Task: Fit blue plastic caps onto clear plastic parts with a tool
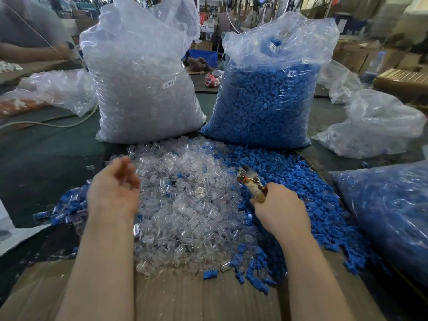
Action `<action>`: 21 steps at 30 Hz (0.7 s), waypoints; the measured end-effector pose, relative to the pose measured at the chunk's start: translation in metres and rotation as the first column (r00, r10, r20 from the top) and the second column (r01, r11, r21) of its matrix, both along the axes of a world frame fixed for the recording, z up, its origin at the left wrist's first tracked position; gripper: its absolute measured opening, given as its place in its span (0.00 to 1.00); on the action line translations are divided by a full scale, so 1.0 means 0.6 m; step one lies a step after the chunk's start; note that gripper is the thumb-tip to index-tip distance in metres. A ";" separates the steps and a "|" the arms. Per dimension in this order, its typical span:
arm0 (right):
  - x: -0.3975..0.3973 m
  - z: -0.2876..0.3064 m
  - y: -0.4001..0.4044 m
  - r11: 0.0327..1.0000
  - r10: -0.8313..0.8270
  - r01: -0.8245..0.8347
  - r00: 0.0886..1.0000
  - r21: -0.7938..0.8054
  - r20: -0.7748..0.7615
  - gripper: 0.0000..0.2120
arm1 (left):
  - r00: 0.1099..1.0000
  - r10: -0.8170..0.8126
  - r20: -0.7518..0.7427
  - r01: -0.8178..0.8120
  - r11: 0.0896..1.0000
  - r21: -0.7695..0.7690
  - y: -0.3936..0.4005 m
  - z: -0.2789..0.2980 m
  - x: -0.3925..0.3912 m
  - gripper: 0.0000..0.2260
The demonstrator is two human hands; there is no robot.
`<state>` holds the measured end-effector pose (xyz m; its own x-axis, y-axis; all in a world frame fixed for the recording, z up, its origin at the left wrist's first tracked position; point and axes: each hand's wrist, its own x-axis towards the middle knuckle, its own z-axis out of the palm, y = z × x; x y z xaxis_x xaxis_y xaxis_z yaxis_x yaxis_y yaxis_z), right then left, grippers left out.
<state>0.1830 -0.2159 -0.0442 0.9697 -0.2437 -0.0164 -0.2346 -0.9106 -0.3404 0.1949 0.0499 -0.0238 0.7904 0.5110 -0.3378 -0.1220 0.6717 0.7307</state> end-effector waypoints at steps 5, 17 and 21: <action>-0.001 -0.004 0.000 0.999 0.013 -0.013 1.000 -0.044 0.006 0.12 | 0.879 -0.405 -0.250 0.462 0.597 0.656 -0.082 0.017 -0.003 0.03; -0.002 0.000 0.003 0.997 -0.011 0.002 0.995 0.082 0.101 0.07 | 0.832 -0.077 -0.550 0.517 -0.253 0.818 -0.129 -0.004 -0.010 0.07; 0.000 0.004 0.006 0.980 -0.021 -0.002 0.993 0.198 0.116 0.07 | 0.847 -0.009 -0.531 0.487 -0.385 0.784 -0.137 -0.005 -0.011 0.07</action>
